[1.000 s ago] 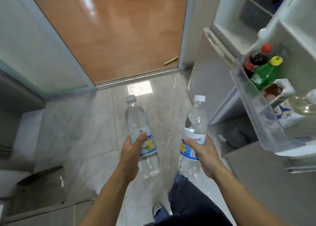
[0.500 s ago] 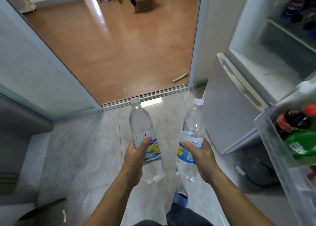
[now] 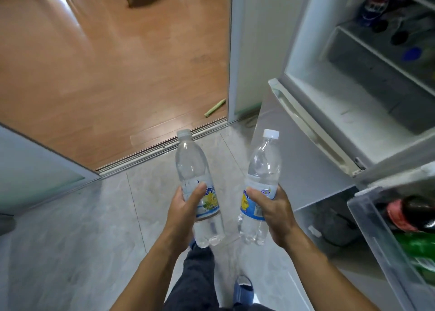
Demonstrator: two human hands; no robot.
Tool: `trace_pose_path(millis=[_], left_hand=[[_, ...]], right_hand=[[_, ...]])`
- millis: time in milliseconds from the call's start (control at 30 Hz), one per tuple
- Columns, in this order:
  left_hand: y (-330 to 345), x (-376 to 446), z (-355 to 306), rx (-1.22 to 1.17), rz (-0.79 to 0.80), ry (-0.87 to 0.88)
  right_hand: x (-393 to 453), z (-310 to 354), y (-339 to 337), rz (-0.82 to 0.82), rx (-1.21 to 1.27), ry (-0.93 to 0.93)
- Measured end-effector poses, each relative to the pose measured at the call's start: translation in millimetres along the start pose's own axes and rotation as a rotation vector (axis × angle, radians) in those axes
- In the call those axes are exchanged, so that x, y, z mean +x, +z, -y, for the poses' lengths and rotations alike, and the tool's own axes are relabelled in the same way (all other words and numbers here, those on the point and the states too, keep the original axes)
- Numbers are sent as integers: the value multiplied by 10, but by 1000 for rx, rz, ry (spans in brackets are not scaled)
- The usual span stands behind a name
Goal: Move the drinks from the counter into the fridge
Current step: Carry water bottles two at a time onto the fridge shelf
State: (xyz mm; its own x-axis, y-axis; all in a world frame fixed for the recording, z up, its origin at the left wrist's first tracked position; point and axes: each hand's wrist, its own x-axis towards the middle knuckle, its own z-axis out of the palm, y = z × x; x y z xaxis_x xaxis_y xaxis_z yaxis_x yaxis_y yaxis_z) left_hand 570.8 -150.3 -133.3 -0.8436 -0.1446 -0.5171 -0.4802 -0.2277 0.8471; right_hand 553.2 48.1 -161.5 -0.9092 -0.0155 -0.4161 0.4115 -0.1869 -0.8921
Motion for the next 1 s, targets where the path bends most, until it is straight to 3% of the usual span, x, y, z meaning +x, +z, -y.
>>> trace_pose_path(millis=[467, 667, 1000], left_hand=[[274, 1845, -1166, 56, 382, -72], [887, 2270, -1401, 161, 562, -127], [2052, 2612, -1740, 322, 781, -78]], right_hand=[[1192, 724, 558, -385, 38, -98], [1459, 994, 276, -568, 127, -137], [1783, 1459, -449, -752, 231, -185]])
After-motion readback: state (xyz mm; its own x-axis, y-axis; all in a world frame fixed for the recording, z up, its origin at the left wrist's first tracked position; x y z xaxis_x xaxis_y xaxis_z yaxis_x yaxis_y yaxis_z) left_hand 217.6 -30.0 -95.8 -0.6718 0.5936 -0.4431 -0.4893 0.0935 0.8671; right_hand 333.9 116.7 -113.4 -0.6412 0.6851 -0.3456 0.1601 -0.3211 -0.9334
